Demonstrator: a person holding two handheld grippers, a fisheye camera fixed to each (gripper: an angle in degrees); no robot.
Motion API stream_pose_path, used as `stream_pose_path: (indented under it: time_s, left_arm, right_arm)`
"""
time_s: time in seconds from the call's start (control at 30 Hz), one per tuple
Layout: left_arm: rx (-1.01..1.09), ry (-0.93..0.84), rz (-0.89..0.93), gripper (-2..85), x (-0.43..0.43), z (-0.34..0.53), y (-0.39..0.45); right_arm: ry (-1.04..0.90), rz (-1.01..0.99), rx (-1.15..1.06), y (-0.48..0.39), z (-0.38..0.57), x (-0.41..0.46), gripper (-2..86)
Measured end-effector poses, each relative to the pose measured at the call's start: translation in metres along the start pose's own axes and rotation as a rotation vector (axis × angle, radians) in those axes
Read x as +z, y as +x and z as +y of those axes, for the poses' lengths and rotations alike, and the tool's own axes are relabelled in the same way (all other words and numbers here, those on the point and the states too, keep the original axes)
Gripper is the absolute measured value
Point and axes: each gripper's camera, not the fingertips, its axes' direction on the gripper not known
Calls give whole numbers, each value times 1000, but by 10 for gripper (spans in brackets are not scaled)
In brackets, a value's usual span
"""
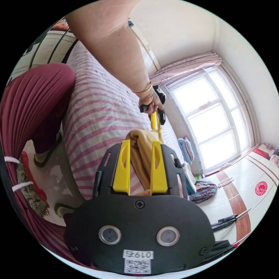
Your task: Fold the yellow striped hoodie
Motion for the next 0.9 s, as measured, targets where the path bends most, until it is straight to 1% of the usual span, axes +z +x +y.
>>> stream_pose_path:
  time_s: [0.1, 0.13, 0.2, 0.27, 0.3, 0.37, 0.4, 0.47, 0.6, 0.63, 0.73, 0.8, 0.9]
  left_arm:
    - [36, 72, 49, 19, -22, 18, 14]
    - [44, 86, 68, 18, -26, 23, 17]
    - [111, 123, 147, 14, -36, 46, 38]
    - [182, 110, 207, 13, -31, 71, 59]
    - [234, 82, 233, 12, -22, 91, 74]
    - [308, 55, 228, 13, -8, 122, 94]
    - [347, 48, 221, 13, 2, 143, 104]
    - [410, 54, 195, 13, 15, 171, 118]
    - [442, 48, 67, 10, 40, 211, 130]
    - [440, 57, 71, 10, 41, 214, 129]
    - [421, 81, 117, 10, 42, 226, 127]
    - [441, 78, 95, 9, 47, 235, 132]
    - [467, 76, 57, 9, 53, 244, 142]
  right_arm:
    - [25, -6, 37, 39, 25, -6, 90]
    - [31, -23, 88, 64, 35, -8, 86]
    - [22, -78, 223, 116, 54, -5, 89]
    - [-32, -172, 449, 206, 93, 19, 91]
    - [-44, -195, 506, 230, 105, 28, 92]
    - [-99, -345, 727, 325, 161, 76, 92]
    - [-108, -392, 781, 346, 176, 90, 92]
    - [-162, -531, 931, 409, 228, 148, 93]
    - [-238, -678, 1026, 451, 269, 219, 91]
    - [-253, -710, 1062, 461, 281, 238, 91]
    - [-292, -712, 1132, 483, 305, 271, 96]
    - [-316, -739, 1154, 495, 316, 289, 95]
    - [-361, -766, 1166, 515, 330, 314, 56]
